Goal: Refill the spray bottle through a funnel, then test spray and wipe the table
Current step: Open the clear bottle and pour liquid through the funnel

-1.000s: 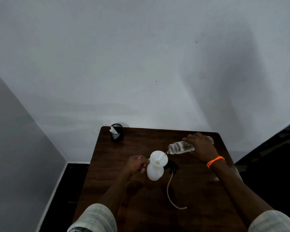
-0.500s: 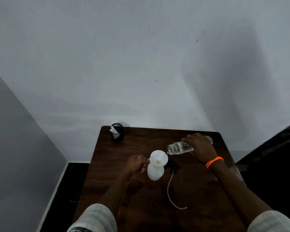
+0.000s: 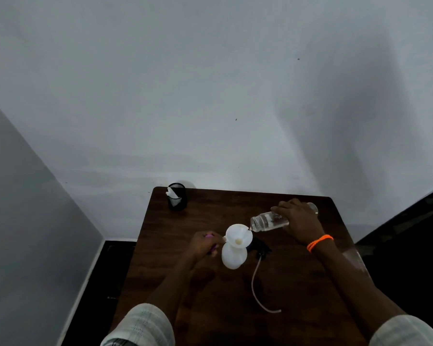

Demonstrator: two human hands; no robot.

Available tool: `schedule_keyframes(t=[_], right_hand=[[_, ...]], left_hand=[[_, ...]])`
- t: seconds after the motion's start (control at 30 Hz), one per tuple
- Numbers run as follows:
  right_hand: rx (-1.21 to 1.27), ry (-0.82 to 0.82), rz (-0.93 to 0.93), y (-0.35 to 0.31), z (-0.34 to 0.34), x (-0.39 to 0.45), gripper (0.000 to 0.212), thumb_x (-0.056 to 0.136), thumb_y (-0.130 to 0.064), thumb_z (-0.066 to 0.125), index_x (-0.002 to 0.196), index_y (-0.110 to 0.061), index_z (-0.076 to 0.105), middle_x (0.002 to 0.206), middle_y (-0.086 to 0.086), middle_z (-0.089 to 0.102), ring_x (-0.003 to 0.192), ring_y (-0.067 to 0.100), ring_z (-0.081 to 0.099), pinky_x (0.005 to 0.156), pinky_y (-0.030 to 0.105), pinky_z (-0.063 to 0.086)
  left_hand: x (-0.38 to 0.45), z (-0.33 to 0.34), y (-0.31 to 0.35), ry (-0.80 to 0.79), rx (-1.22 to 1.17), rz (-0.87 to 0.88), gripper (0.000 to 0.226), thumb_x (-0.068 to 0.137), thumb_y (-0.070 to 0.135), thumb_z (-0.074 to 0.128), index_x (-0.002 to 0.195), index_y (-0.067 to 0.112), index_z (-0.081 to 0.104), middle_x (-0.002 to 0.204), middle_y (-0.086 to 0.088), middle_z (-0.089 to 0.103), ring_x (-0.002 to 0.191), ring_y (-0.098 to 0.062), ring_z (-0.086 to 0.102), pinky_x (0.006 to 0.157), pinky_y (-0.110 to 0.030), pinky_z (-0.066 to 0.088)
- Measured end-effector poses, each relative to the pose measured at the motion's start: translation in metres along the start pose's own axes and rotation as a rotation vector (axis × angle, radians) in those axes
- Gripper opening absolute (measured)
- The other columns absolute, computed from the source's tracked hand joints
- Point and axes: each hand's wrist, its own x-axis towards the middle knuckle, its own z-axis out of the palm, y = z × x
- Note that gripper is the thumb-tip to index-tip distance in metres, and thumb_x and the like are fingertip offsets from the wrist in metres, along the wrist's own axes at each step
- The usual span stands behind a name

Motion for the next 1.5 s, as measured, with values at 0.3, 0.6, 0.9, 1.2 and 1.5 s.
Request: schedule_keyframes(t=[0.3, 0.6, 0.9, 1.2, 1.5], right_hand=[[0.014, 0.04, -0.037, -0.001, 0.007, 0.002, 0.054, 0.057, -0.01, 0.087, 0.108, -0.02, 0.075, 0.099, -0.002, 0.071, 0.088, 0.029, 0.063, 0.072, 0.041, 0.052], [0.003, 0.033, -0.016, -0.003, 0.016, -0.001, 0.052, 0.06, -0.009, 0.083, 0.111, -0.019, 0.074, 0.101, -0.001, 0.071, 0.09, 0.029, 0.062, 0.074, 0.042, 0.053], [0.077, -0.053, 0.108, -0.012, 0.029, -0.006, 0.053, 0.072, -0.012, 0.078, 0.124, -0.019, 0.069, 0.116, 0.0, 0.07, 0.101, 0.026, 0.059, 0.081, 0.036, 0.052], [0.299, 0.039, 0.19, -0.033, 0.027, -0.011, 0.066, 0.067, -0.068, 0.056, 0.115, -0.023, 0.069, 0.102, -0.006, 0.068, 0.09, 0.021, 0.058, 0.072, 0.037, 0.052], [0.575, 0.17, 0.331, -0.038, -0.001, 0.021, 0.079, 0.048, -0.045, 0.077, 0.123, -0.021, 0.07, 0.109, 0.0, 0.075, 0.095, 0.019, 0.07, 0.083, 0.039, 0.058]], left_hand=[[0.004, -0.004, -0.002, 0.057, -0.109, -0.08, 0.035, 0.087, 0.032, 0.074, 0.089, -0.003, 0.072, 0.061, -0.009, 0.053, 0.046, -0.02, 0.048, 0.047, -0.028, 0.044], [0.011, -0.012, -0.001, 0.106, -0.208, -0.212, 0.035, 0.088, 0.03, 0.049, 0.092, 0.003, 0.07, 0.069, -0.013, 0.058, 0.048, -0.022, 0.051, 0.044, -0.023, 0.038], [0.019, -0.009, 0.005, 0.224, -0.06, -0.028, 0.037, 0.086, 0.032, 0.076, 0.1, 0.0, 0.067, 0.074, -0.015, 0.067, 0.057, -0.022, 0.06, 0.053, -0.028, 0.047], [0.014, 0.01, 0.051, 0.308, -0.022, 0.296, 0.035, 0.071, 0.034, 0.088, 0.097, 0.017, 0.072, 0.095, 0.001, 0.075, 0.093, -0.017, 0.072, 0.076, -0.022, 0.057], [-0.006, 0.046, 0.143, 0.167, -0.021, 0.613, 0.041, 0.069, 0.028, 0.089, 0.107, 0.025, 0.073, 0.102, 0.009, 0.076, 0.096, -0.01, 0.071, 0.085, -0.028, 0.059]])
